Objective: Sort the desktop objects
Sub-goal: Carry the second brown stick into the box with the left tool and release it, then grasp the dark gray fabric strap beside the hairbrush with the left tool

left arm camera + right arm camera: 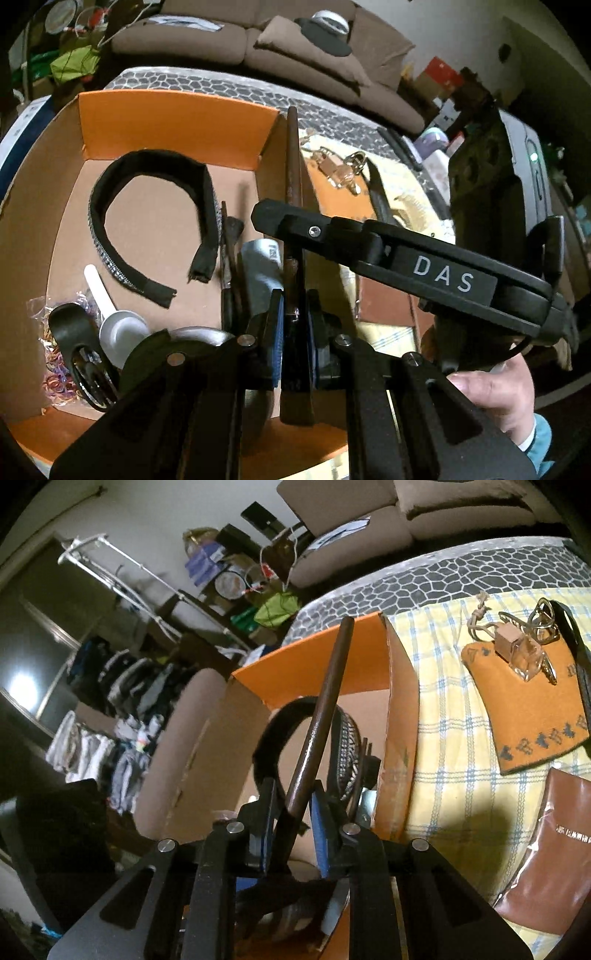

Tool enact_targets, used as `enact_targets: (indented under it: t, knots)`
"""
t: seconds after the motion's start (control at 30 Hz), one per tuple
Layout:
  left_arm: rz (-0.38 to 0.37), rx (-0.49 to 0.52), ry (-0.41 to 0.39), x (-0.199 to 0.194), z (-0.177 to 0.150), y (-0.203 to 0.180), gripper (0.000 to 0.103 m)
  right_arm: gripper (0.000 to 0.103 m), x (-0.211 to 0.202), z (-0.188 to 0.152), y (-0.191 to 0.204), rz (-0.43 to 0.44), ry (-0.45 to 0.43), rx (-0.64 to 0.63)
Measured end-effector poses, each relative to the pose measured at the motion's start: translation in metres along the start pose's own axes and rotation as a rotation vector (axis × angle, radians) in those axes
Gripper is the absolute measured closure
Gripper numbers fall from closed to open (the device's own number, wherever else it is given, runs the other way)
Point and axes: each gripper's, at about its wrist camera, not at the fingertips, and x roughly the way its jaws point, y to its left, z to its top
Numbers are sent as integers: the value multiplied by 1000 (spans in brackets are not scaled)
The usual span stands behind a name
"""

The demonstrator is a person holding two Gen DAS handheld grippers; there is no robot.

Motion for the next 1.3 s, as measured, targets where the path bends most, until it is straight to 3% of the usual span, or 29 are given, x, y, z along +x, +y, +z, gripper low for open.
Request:
enact_targets:
  t: [0.5, 0.57, 0.63, 0.73, 0.87, 0.93, 1.0, 1.07, 1.13, 1.3]
  knots:
    - [49, -2, 33, 5, -6, -1, 92, 84, 7, -5, 17, -125, 18, -129]
    - [52, 0, 37, 5, -7, -4, 87, 83, 5, -5, 19, -131, 16, -136]
    - [58, -2, 29, 1, -7, -6, 74, 83, 2, -4, 18, -139, 8, -136]
    - [90, 13, -1, -6, -6, -9, 62, 72, -6, -3, 15, -146, -8, -125]
    - [95, 6, -34, -12, -3, -13, 49, 69, -25, 2, 9, -148, -42, -112]
    - [98, 14, -47, -13, -1, -18, 32, 60, -38, 6, 3, -157, -69, -105]
    - [97, 25, -56, -13, 3, -25, 24, 45, -53, 10, -5, -181, -103, -97]
    - [99, 41, -62, -11, 8, -34, 15, 25, -66, 12, -14, -200, -132, -81]
    - [98, 58, -71, -10, 12, -45, 4, 19, -81, 14, -27, -225, -165, -52]
    - [88, 86, -56, 7, 20, -71, 0, 2, -114, 15, -58, -320, -230, -6]
